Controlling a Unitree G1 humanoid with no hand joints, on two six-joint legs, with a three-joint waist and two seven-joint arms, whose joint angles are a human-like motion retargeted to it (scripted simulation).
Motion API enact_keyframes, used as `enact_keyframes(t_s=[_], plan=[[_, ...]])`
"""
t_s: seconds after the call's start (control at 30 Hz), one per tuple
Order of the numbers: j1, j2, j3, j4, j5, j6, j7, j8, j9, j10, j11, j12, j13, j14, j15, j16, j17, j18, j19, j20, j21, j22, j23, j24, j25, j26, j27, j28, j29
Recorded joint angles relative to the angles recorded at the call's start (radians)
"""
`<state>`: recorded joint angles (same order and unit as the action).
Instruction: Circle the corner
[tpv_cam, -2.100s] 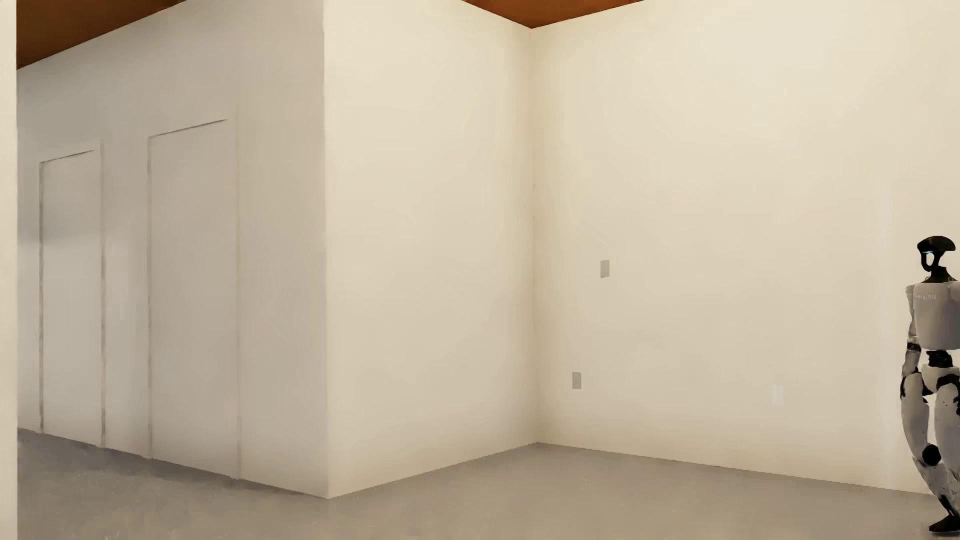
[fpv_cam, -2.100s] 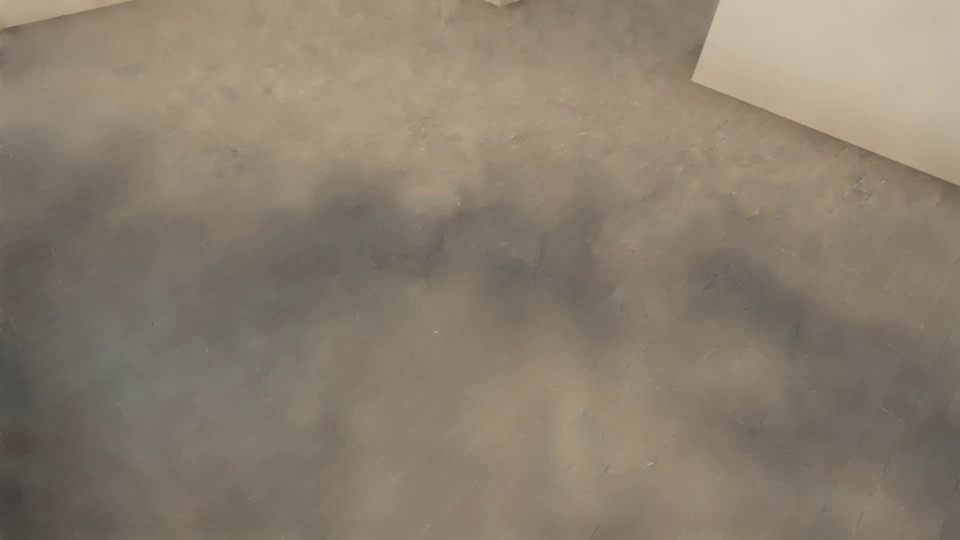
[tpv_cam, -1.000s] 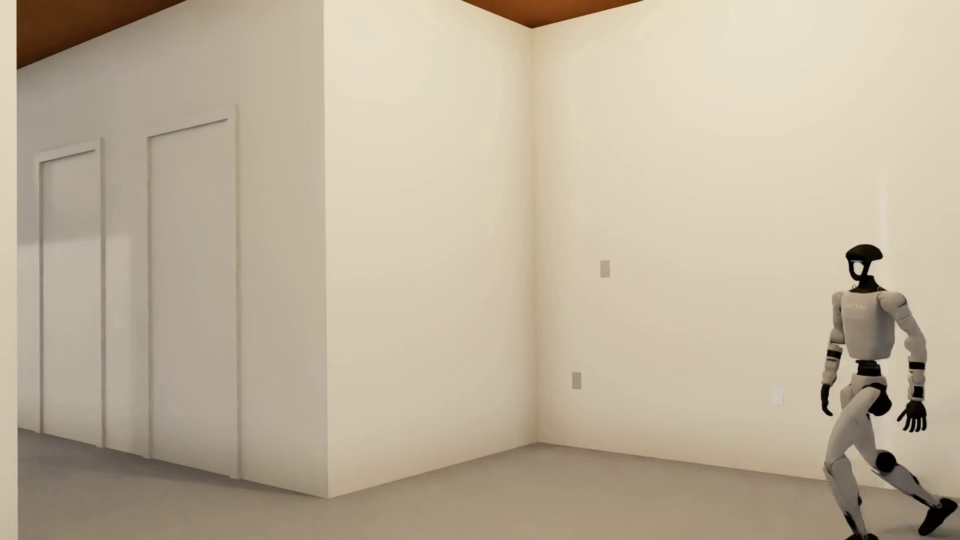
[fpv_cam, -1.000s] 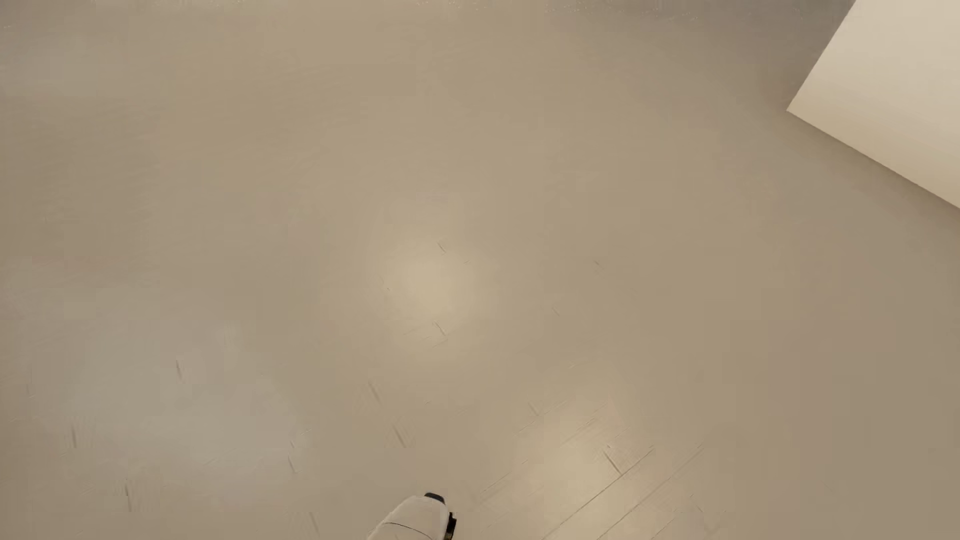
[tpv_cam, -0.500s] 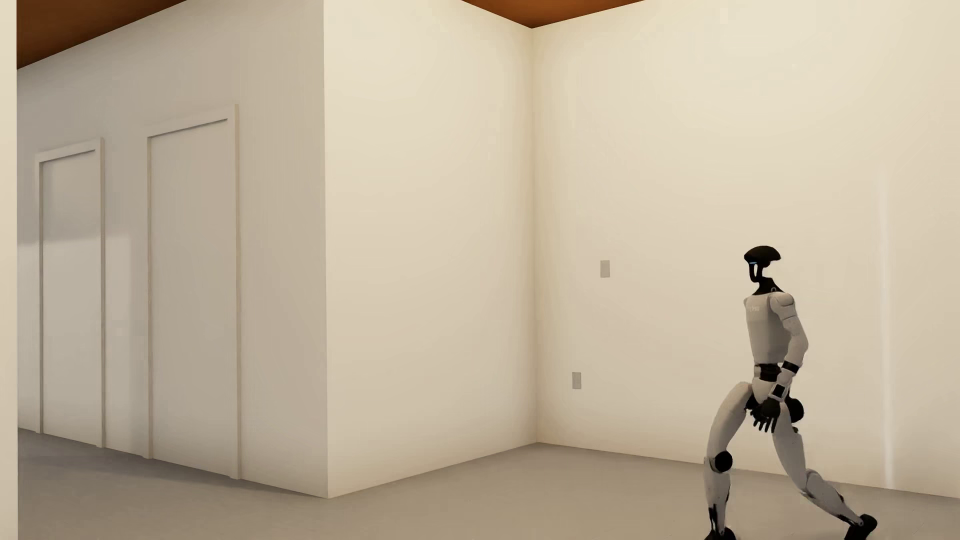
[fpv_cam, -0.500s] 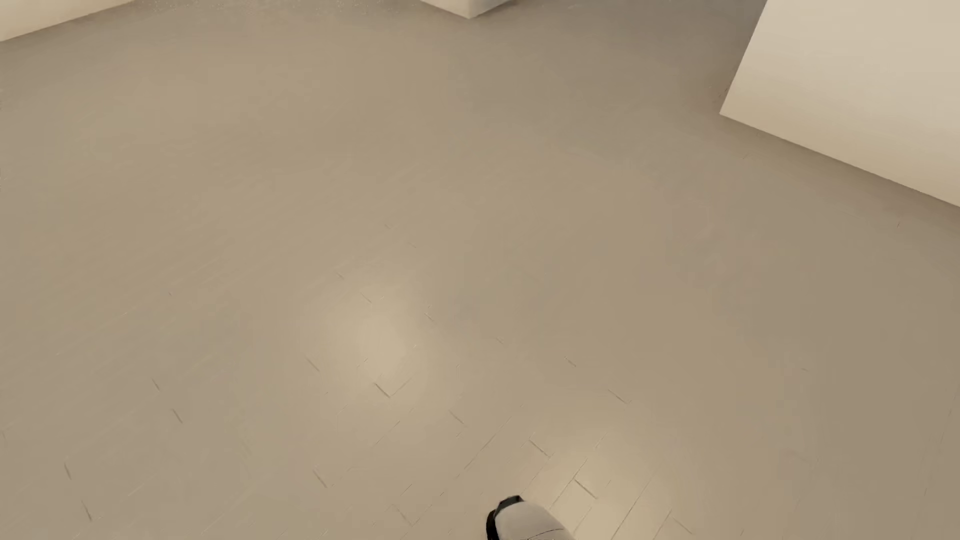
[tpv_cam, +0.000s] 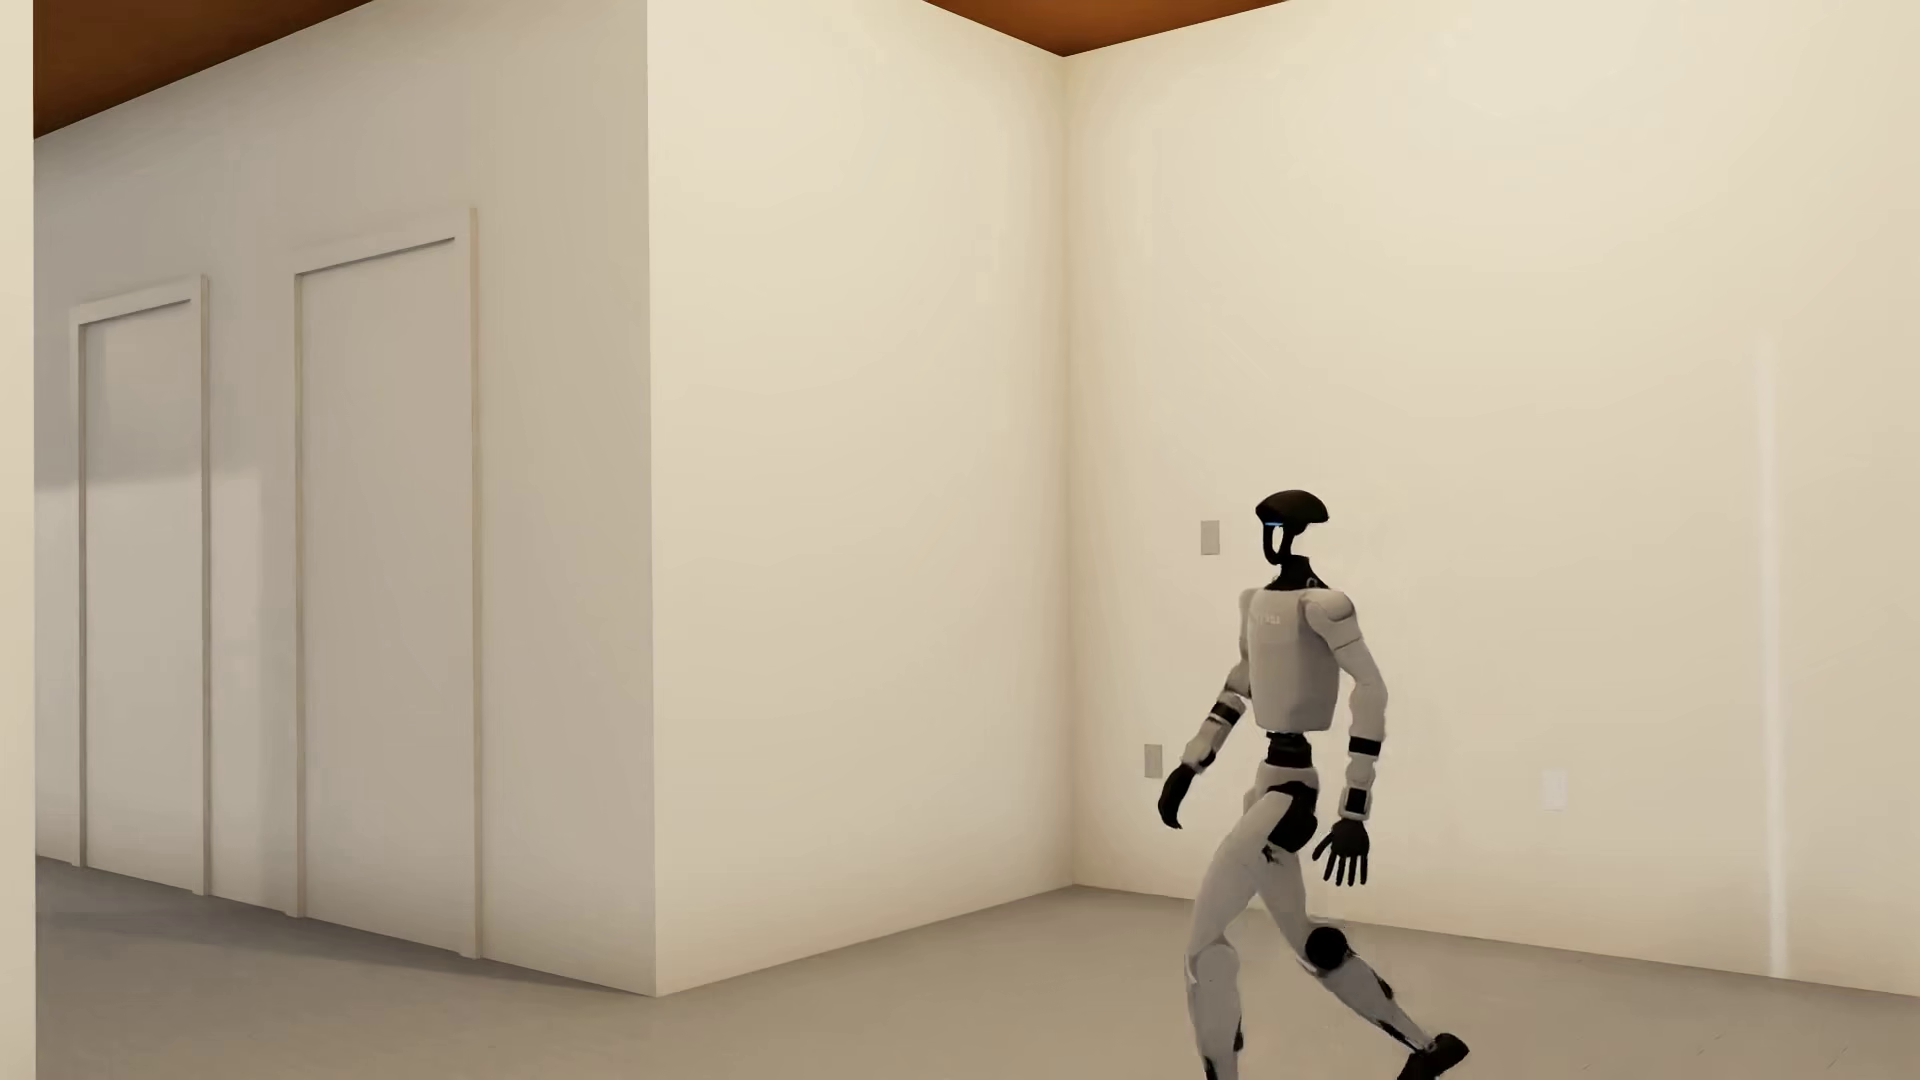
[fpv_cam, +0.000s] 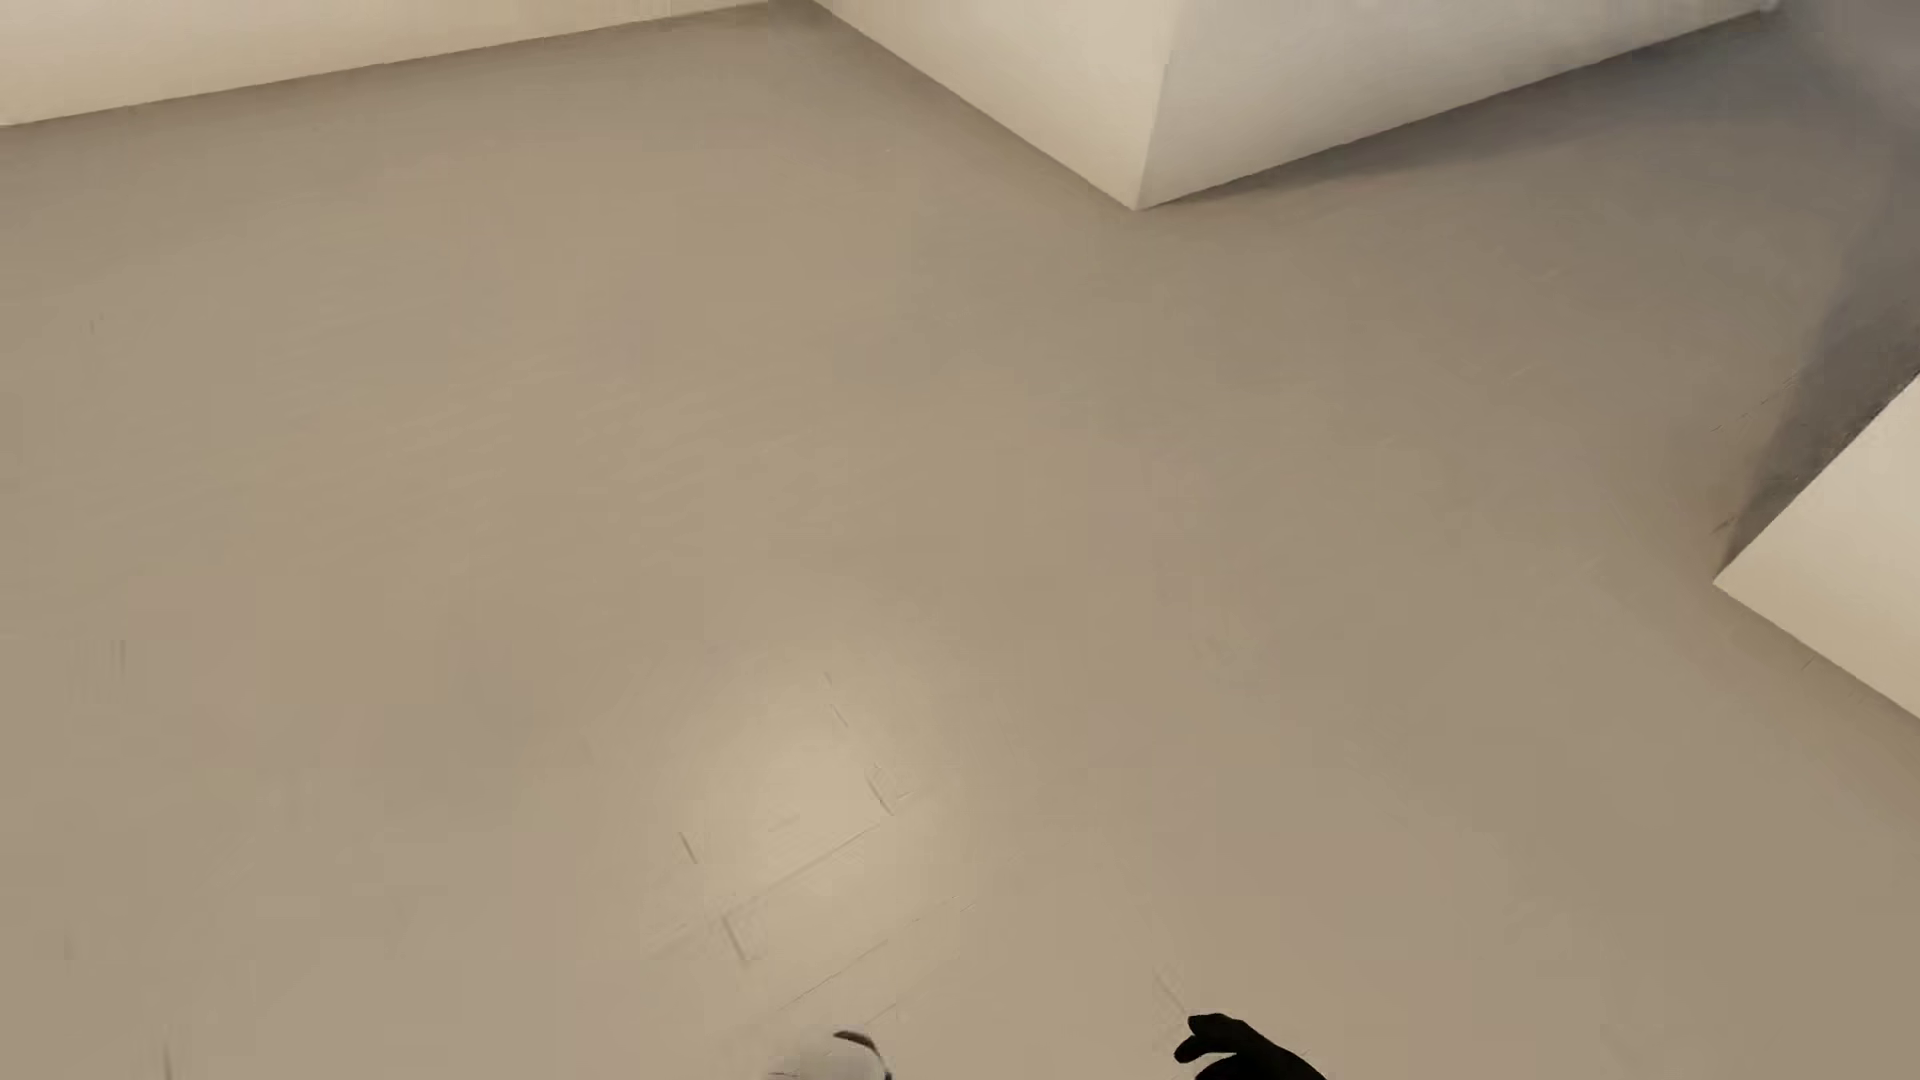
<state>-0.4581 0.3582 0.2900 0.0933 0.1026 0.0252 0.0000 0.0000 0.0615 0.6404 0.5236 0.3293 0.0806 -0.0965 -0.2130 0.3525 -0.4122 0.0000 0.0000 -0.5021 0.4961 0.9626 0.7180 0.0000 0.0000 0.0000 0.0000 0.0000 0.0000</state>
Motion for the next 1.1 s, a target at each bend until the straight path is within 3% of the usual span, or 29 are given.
enact_keyframes(t_s=[0.03,0.07,0.13,0.17,0.2,0.27,0.3,0.37,0.4,0.43,0.5,0.53,0.57,0.6,0.67,0.77,0.8,0.87,0.9,0.93,0.97,1.0,1.03,1.1], plan=[[-0.023,-0.053,0.003,-0.017,-0.027,-0.020,0.000,0.000,-0.025,0.083,0.149,0.004,0.029,0.028,0.151,-0.006,0.029,0.000,0.000,0.009,-0.025,0.026,0.027,0.000,0.000,0.000,0.000,0.000,0.000],[0.023,-0.113,-0.008,-0.058,-0.063,-0.039,0.000,0.000,-0.014,0.152,0.360,0.008,0.059,-0.016,0.299,-0.013,0.054,0.000,0.000,0.021,-0.025,0.054,0.065,0.000,0.000,0.000,0.000,0.000,0.000],[0.177,-0.351,-0.076,-0.097,-0.082,-0.047,0.000,0.000,0.016,0.119,0.808,-0.013,0.078,-0.098,0.305,-0.017,0.069,0.000,0.000,0.018,0.050,0.050,0.100,0.000,0.000,0.000,0.000,0.000,0.000],[0.260,-0.467,-0.136,-0.085,-0.065,-0.031,0.000,0.000,0.021,0.073,0.857,-0.027,0.084,-0.108,0.314,-0.011,0.073,0.000,0.000,0.005,0.107,0.031,0.117,0.000,0.000,0.000,0.000,0.000,0.000],[0.334,-0.553,-0.205,-0.082,-0.049,-0.012,0.000,0.000,0.034,0.028,0.779,-0.044,0.099,-0.111,0.350,-0.007,0.081,0.000,0.000,0.010,0.129,0.005,0.148,0.000,0.000,0.000,0.000,0.000,0.000],[0.492,-0.682,-0.296,-0.070,-0.027,0.013,0.000,0.000,0.046,-0.073,0.377,-0.085,0.149,-0.131,0.538,0.009,0.076,0.000,0.000,0.014,0.136,-0.069,0.190,0.000,0.000,0.000,0.000,0.000,0.000],[0.556,-0.717,-0.324,-0.071,-0.026,0.020,0.000,0.000,0.041,-0.108,0.159,-0.097,0.170,-0.144,0.530,0.021,0.068,0.000,0.000,0.034,0.141,-0.129,0.198,0.000,0.000,0.000,0.000,0.000,0.000],[0.644,-0.755,-0.361,-0.055,-0.015,0.031,0.000,0.000,0.025,-0.117,-0.052,-0.119,0.200,-0.187,0.096,0.042,0.056,0.000,0.000,0.093,0.174,-0.206,0.219,0.000,0.000,0.000,0.000,0.000,0.000],[0.677,-0.779,-0.374,-0.052,-0.007,0.039,0.000,0.000,0.022,-0.100,-0.052,-0.116,0.219,-0.194,0.096,0.047,0.040,0.000,0.000,0.118,0.202,-0.220,0.201,0.000,0.000,0.000,0.000,0.000,0.000],[0.704,-0.791,-0.384,-0.051,0.006,0.044,0.000,0.000,0.017,-0.062,-0.010,-0.102,0.236,-0.161,0.234,0.045,0.034,0.000,0.000,0.145,0.209,-0.222,0.204,0.000,0.000,0.000,0.000,0.000,0.000],[0.621,-0.764,-0.359,0.014,0.081,0.085,0.000,0.000,-0.002,0.243,0.084,-0.064,0.263,0.090,0.411,0.027,0.035,0.000,0.000,0.172,0.209,-0.179,0.218,0.000,0.000,0.000,0.000,0.000,0.000],[0.518,-0.716,-0.321,0.026,0.107,0.089,0.000,0.000,0.000,0.477,0.122,-0.052,0.258,0.140,0.390,0.024,0.036,0.000,0.000,0.155,0.218,-0.139,0.233,0.000,0.000,0.000,0.000,0.000,0.000],[0.412,-0.629,-0.296,0.049,0.130,0.111,0.000,0.000,0.021,0.640,0.105,-0.050,0.249,0.018,0.326,0.019,0.029,0.000,0.000,0.138,0.212,-0.112,0.216,0.000,0.000,0.000,0.000,0.000,0.000],[0.318,-0.522,-0.263,0.041,0.126,0.109,0.000,0.000,0.042,0.675,0.061,-0.054,0.231,-0.080,0.254,0.013,0.028,0.000,0.000,0.103,0.210,-0.089,0.210,0.000,0.000,0.000,0.000,0.000,0.000],[0.195,-0.354,-0.148,0.019,0.106,0.079,0.000,0.000,0.055,0.445,0.004,-0.028,0.174,-0.147,0.128,0.012,0.017,0.000,0.000,0.054,0.204,-0.064,0.205,0.000,0.000,0.000,0.000,0.000,0.000],[0.061,-0.180,-0.049,0.012,0.074,0.027,0.000,0.000,0.024,-0.081,-0.087,0.033,0.103,-0.060,-0.082,0.028,0.007,0.000,0.000,0.092,0.104,-0.068,0.129,0.000,0.000,0.000,0.000,0.000,0.000],[0.022,-0.130,-0.025,0.025,0.060,0.015,0.000,0.000,0.011,-0.133,-0.091,0.046,0.095,-0.035,-0.123,0.030,-0.001,0.000,0.000,0.106,0.067,-0.062,0.094,0.000,0.000,0.000,0.000,0.000,0.000],[-0.016,-0.059,0.044,0.042,0.044,-0.028,0.000,0.000,0.004,-0.013,-0.003,0.076,0.085,0.024,-0.137,0.046,-0.002,0.000,0.000,0.099,0.053,-0.042,0.071,0.000,0.000,0.000,0.000,0.000,0.000],[-0.045,-0.084,0.060,0.017,0.019,-0.062,0.000,0.000,-0.002,0.102,0.138,0.086,0.084,0.058,-0.006,0.036,0.004,0.000,0.000,0.144,-0.020,-0.027,0.041,0.000,0.000,0.000,0.000,0.000,0.000],[-0.005,-0.137,0.062,0.007,0.004,-0.093,0.000,0.000,0.008,0.171,0.348,0.070,0.093,0.024,0.218,0.040,0.033,0.000,0.000,0.106,0.039,0.017,0.093,0.000,0.000,0.000,0.000,0.000,0.000],[0.034,-0.228,0.024,0.005,-0.002,-0.094,0.000,0.000,0.016,0.205,0.552,0.055,0.091,-0.026,0.372,0.031,0.041,0.000,0.000,0.100,0.062,0.043,0.104,0.000,0.000,0.000,0.000,0.000,0.000],[0.097,-0.331,-0.022,0.006,-0.022,-0.097,0.000,0.000,0.025,0.195,0.678,0.043,0.087,-0.060,0.429,0.017,0.049,0.000,0.000,0.094,0.105,0.054,0.114,0.000,0.000,0.000,0.000,0.000,0.000],[0.185,-0.431,-0.066,0.035,-0.012,-0.072,0.000,0.000,0.032,0.156,0.711,0.038,0.098,-0.073,0.435,0.003,0.057,0.000,0.000,0.088,0.129,0.043,0.120,0.000,0.000,0.000,0.000,0.000,0.000],[0.367,-0.642,-0.175,0.066,-0.004,-0.034,0.000,0.000,0.032,0.044,0.559,0.041,0.137,-0.132,0.460,0.000,0.079,0.000,0.000,0.060,0.122,-0.039,0.152,0.000,0.000,0.000,0.000,0.000,0.000]])
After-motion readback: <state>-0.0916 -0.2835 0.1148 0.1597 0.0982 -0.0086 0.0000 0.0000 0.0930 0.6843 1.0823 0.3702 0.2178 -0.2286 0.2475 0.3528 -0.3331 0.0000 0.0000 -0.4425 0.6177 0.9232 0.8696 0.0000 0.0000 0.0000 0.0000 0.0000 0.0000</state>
